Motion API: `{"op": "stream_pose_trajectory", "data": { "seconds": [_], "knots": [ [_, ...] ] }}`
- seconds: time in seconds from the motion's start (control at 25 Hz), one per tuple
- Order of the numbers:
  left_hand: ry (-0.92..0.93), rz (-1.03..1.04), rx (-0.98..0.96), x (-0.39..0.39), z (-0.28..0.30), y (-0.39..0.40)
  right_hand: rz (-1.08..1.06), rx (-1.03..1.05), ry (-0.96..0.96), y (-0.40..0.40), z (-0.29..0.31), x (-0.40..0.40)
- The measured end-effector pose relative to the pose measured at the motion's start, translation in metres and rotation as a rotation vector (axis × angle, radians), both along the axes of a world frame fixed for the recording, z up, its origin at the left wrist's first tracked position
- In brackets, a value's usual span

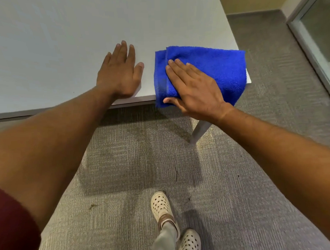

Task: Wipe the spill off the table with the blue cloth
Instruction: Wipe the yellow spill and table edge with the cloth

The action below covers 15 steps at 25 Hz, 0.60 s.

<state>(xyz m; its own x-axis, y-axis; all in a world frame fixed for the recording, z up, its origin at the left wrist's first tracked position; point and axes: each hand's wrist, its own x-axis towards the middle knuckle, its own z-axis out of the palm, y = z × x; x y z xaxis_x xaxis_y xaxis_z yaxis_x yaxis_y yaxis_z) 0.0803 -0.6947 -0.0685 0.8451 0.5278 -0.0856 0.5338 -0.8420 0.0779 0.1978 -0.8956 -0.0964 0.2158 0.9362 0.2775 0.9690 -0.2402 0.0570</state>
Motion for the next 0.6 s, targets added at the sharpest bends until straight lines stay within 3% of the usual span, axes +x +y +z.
{"op": "stream_pose_trajectory", "data": {
  "seconds": [0.32,0.6],
  "knots": [
    [0.008,-0.008,0.005,0.000,0.001,-0.001,-0.057,-0.070,0.020,-0.056,0.005,0.053],
    [0.006,0.019,0.007,0.003,-0.001,-0.001,0.048,-0.071,0.023,0.004,0.001,0.001]
  ]
}}
